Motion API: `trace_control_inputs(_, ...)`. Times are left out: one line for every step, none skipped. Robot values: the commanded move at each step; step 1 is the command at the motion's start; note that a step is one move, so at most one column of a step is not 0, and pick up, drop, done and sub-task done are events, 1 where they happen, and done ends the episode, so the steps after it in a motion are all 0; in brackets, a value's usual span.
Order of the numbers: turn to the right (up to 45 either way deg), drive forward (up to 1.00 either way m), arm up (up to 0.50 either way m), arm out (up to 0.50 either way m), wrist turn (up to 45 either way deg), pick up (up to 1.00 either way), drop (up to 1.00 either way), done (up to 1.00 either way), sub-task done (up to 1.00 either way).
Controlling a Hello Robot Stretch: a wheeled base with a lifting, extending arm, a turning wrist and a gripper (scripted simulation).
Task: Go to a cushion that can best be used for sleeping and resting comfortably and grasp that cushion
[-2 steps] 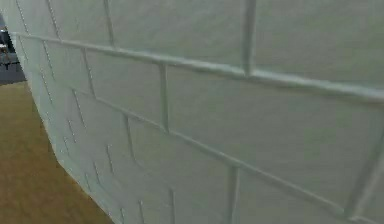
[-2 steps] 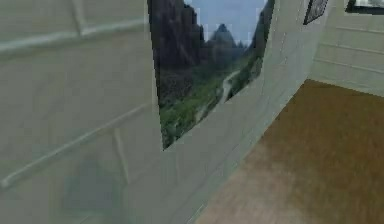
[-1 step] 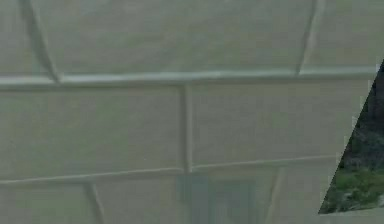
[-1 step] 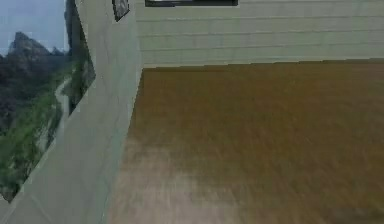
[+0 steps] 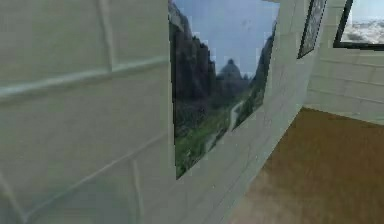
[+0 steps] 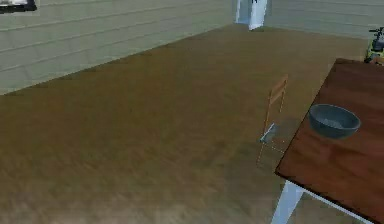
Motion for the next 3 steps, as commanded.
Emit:
trace_control_inputs(45.0, 0.00, 0.00, 0.00, 0.0, 0.00, 0.00, 0.00, 0.00)
trace_control_inputs(42.0, 0.00, 0.00, 0.00, 0.0, 0.00, 0.00, 0.00, 0.00)
trace_control_inputs(0.0, 1.00, 0.00, 0.00, 0.0, 0.00, 0.00, 0.00, 0.00)
